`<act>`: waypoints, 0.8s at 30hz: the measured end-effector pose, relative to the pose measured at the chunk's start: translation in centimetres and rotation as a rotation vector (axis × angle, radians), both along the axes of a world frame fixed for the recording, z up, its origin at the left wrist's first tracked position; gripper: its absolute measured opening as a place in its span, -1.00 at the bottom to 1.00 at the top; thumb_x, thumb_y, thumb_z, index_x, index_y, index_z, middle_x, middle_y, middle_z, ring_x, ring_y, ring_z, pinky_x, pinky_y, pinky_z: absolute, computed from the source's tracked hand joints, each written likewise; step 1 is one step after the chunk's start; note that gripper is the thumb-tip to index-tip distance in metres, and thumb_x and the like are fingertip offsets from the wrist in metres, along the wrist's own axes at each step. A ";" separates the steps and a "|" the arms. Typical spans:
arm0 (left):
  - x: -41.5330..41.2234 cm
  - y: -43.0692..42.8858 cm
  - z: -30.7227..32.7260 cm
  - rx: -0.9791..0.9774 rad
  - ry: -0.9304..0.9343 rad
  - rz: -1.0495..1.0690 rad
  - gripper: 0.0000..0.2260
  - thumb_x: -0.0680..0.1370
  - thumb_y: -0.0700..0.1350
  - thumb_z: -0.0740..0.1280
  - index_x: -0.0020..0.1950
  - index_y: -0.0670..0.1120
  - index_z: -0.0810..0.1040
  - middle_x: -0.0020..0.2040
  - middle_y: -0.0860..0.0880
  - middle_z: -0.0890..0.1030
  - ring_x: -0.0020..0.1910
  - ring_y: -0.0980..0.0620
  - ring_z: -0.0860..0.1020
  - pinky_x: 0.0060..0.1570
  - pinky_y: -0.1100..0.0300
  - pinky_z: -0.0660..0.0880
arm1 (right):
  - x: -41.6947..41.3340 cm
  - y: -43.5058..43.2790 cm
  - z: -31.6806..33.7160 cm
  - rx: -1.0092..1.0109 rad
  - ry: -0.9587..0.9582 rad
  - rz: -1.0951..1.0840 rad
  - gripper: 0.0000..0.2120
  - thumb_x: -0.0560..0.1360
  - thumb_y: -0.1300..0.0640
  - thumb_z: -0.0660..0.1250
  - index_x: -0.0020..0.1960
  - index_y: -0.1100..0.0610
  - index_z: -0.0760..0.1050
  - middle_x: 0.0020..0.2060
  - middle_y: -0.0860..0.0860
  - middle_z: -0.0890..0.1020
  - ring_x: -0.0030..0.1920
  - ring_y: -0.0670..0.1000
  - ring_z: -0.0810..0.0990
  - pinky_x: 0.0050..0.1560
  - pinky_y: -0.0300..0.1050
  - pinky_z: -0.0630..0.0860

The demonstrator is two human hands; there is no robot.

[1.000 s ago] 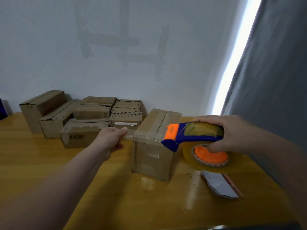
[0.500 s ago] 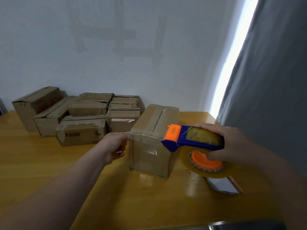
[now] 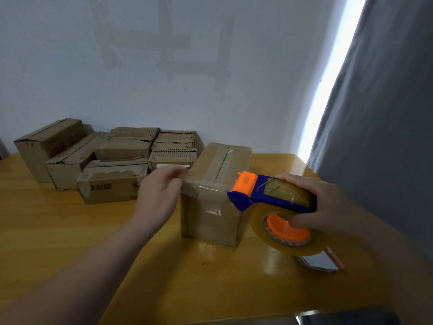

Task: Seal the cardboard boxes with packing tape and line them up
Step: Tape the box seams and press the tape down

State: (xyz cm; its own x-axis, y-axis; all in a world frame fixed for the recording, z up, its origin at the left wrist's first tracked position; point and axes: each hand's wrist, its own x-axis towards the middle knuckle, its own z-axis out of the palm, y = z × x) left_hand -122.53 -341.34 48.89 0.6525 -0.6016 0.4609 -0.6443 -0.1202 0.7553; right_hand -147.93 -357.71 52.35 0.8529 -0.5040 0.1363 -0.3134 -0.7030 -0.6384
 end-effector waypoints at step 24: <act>-2.0 -1.3 0.9 0.652 -0.750 -0.302 -0.33 0.52 0.10 0.30 0.54 0.16 0.04 0.53 0.16 0.15 0.50 0.15 0.13 0.41 0.20 0.12 | -5.5 -2.8 -0.8 0.116 0.013 -0.045 -0.24 0.13 -0.08 0.52 0.24 -0.48 0.35 0.09 -0.21 0.58 0.02 -0.12 0.60 -0.01 -0.08 0.60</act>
